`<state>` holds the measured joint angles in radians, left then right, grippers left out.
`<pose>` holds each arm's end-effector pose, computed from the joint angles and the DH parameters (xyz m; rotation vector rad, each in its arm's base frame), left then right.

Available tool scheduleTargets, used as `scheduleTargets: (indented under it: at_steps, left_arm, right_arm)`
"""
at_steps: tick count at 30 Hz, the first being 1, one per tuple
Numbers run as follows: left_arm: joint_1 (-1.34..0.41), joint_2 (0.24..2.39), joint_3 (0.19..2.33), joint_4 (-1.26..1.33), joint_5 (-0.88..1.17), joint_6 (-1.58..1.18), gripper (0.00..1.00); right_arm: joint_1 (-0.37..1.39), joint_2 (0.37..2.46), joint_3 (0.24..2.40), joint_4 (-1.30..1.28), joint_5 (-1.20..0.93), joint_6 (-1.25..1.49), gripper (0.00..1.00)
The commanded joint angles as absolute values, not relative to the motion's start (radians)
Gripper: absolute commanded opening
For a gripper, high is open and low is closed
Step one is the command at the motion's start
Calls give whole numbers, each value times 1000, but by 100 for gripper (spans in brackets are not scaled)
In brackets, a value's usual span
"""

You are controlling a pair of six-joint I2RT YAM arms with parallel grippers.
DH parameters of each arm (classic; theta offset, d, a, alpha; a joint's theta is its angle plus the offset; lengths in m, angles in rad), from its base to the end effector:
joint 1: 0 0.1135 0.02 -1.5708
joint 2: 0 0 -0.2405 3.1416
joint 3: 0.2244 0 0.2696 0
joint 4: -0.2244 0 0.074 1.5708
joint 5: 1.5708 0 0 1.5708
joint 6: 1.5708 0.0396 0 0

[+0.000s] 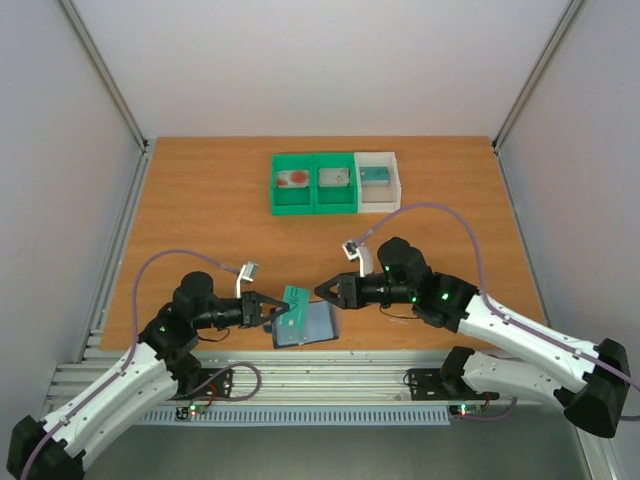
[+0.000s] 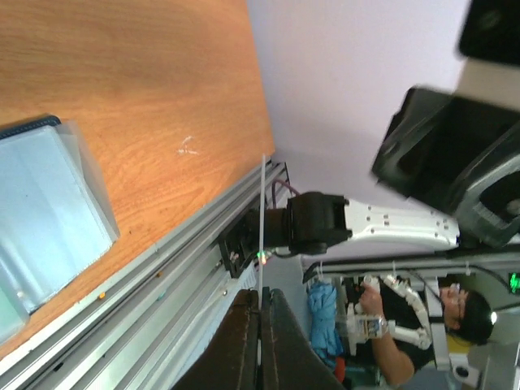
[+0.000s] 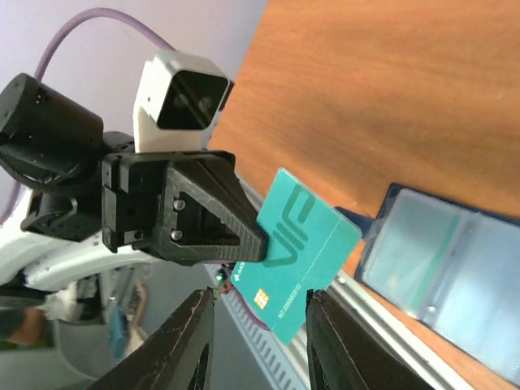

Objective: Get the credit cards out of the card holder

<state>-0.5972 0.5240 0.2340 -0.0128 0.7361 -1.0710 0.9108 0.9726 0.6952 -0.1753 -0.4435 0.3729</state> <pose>0.1334 -0.1229 0.1853 0.0881 2.2348 -1.7293 0.1414 0.2099 0.2499 -0.8806 2.0312 1.2170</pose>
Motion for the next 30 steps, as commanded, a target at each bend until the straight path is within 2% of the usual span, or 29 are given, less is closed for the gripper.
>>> scheduleTargets:
  at_steps: [1,7,14,26,30]
  left_arm:
    - [-601,532,291,-85,852,-952,0]
    - [-601,562,293,-51,949,-920,0]
    - [-601,558,291,-11,1000,-912,0]
    - [-601,529,285,-11,1015,-919,0]
    - [-601,527,284,-11,1015,-917,0]
  right_arm:
    - [911,949,848,-581,-350,119,32]
    - [911,988,946,-693,-447,19,33]
    - [911,1078,933,-563,-611,61,36]
    - [911,1200,970,-566,-678,25,39]
    - [911,1218,964,-556,-691,21,37]
